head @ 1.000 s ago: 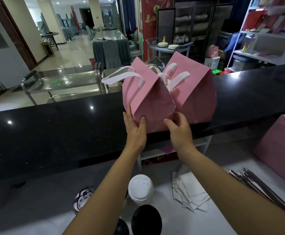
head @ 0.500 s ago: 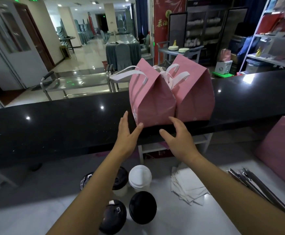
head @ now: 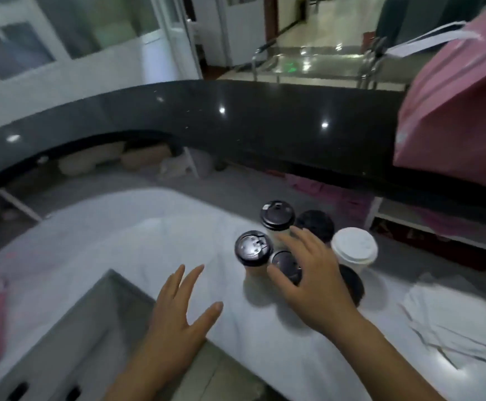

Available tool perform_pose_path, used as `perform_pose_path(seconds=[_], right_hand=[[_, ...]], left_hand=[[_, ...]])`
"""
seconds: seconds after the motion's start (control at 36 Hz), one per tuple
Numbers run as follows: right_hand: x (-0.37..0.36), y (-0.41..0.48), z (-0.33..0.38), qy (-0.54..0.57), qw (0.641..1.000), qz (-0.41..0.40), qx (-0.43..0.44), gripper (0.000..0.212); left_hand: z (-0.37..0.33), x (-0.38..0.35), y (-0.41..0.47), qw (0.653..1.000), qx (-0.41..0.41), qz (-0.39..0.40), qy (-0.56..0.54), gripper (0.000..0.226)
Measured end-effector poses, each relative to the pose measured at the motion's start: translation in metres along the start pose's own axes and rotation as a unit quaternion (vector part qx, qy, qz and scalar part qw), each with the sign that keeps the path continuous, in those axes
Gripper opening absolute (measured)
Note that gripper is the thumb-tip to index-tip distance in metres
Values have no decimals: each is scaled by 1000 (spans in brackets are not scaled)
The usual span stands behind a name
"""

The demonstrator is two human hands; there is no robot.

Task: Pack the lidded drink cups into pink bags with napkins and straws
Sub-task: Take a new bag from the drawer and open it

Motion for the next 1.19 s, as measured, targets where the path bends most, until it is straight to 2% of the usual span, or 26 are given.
perform_pose_path(seconds=[0.11, 0.17, 0.22, 0.33, 0.53, 0.61, 0.72, 0.86, 0.97, 1.08, 1.19], right_hand=[[-67, -28, 27, 57, 995, 80, 16, 66], [-95, -43, 45, 87, 990, 113, 16, 62], [-117, -55, 67, 93, 985, 141, 32, 58], [-160, -68, 110, 68, 976, 196, 60, 52], [-234, -65, 201, 70, 971, 220, 65, 47], [-278, -65, 254, 96, 965, 233, 74, 42], [-330, -63, 336, 122, 956, 240, 121, 44], [-378, -61, 434, 122, 943, 253, 180, 51], [-413, -48, 499, 71, 942, 225, 239, 65], [-454, -43, 527, -3, 946, 217, 241, 85], [-478, -44, 524, -15, 956, 193, 220, 86]], left_hand=[[69, 38, -46, 993, 107, -33, 37, 76], [89, 62, -63, 987, 145, -54, 36, 72], [103, 87, -73, 984, 159, -80, 28, 64], [145, 139, -80, 970, 188, -153, 32, 74], [215, 244, -77, 950, 157, -271, 5, 65], [254, 300, -83, 929, 151, -338, -18, 60], [306, 366, -89, 897, 171, -408, 4, 55], [355, 421, -87, 889, 169, -424, 47, 44], [391, 448, -73, 904, 213, -361, 81, 43], [414, 444, -63, 940, 190, -281, 32, 39], [416, 438, -66, 944, 175, -279, 24, 36]])
Point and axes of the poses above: each hand's wrist, its own y-axis towards the middle knuckle, its own x-axis out of the back of the hand, z = x × y, the point moved 8 cm from there along y, towards the middle knuckle, and after that the axes turned 7 degrees about -z, right-handed, at the moved point
